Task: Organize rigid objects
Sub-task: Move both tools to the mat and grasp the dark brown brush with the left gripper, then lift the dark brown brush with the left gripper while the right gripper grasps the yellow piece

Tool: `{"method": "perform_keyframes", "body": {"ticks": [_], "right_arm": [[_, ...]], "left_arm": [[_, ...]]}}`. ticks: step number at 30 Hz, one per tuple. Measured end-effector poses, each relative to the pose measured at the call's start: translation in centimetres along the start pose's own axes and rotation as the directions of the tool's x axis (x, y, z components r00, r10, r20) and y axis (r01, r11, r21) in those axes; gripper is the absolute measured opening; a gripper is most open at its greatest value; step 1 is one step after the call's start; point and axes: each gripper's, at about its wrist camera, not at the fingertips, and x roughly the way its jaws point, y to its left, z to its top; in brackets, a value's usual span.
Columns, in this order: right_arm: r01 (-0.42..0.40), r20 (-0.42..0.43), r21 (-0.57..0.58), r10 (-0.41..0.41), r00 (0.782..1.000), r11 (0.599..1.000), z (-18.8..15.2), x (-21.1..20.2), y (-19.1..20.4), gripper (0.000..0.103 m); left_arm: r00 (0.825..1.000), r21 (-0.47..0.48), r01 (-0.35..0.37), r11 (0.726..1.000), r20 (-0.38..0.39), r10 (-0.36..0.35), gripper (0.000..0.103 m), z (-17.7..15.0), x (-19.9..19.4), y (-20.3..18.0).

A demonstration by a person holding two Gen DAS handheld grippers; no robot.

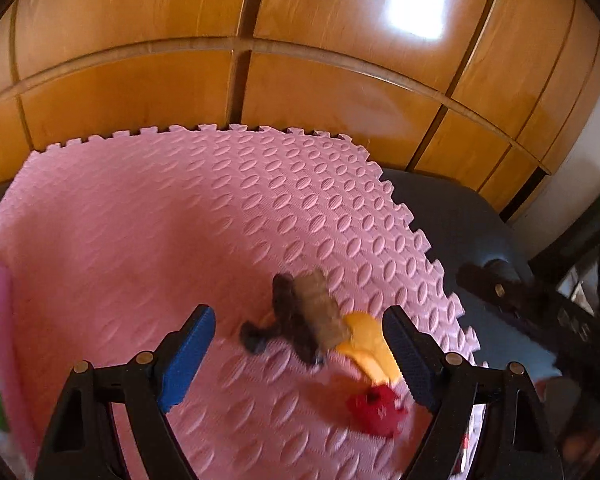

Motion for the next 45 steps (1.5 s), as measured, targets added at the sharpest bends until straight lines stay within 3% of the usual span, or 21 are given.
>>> {"method": "perform_keyframes", "body": {"ticks": [3, 4, 7, 8, 15, 20, 28, 33, 45], "right_arm": [[0.001, -0.015, -0.001, -0.001, 1.000, 1.000, 0.0, 0.3, 0.1, 0.081], [0.003, -0.017, -0.002, -0.003, 1.000, 1.000, 0.0, 0.4, 0.1, 0.081], [0.007, -0.025, -0.010, -0.007, 1.000, 1.000, -0.1, 0.7, 0.2, 0.081], [0.011, -0.029, -0.016, -0.011, 1.000, 1.000, -0.1, 0.8, 0.3, 0.081], [0.005, -0.039, -0.070, -0.008, 0.999, 0.998, -0.5, 1.3, 1.2, 0.081], [-0.065, -0.074, -0.122, 0.056, 0.996, 0.990, -1.1, 1.9, 2.5, 0.081], [-0.121, -0.155, -0.322, 0.074, 0.985, 0.939, -3.3, 3.1, 6.2, 0.081], [-0.113, -0.177, -0.411, 0.042, 0.983, 0.904, -4.4, 3.5, 7.2, 0.081], [-0.060, -0.218, -0.465, -0.049, 0.975, 0.883, -5.5, 5.6, 7.4, 0.080]], "left_arm": [[1.000, -0.031, 0.005, 1.000, -0.021, -0.006, 0.084, 0.6, 1.8, 0.6], [0.999, -0.045, 0.015, 0.999, -0.035, -0.017, 0.078, 0.7, 2.5, 0.7], [0.993, -0.052, 0.077, 0.996, -0.080, -0.081, 0.040, 0.7, 4.0, 0.6], [0.994, -0.049, 0.078, 0.996, -0.077, -0.081, 0.037, 0.6, 4.1, 0.5], [0.994, -0.083, 0.090, 0.993, -0.058, -0.095, 0.036, -0.7, 1.7, 2.1], [0.997, -0.090, 0.057, 0.994, -0.054, -0.062, 0.036, -2.2, -0.5, 3.7], [0.998, -0.070, 0.036, 0.997, -0.045, -0.039, 0.036, -5.1, -4.3, 4.7], [0.998, -0.060, 0.043, 0.997, -0.035, -0.045, 0.036, -6.6, -6.5, 4.8], [0.997, -0.002, 0.069, 0.998, 0.018, -0.069, 0.036, -8.7, -11.3, 3.7]]}}
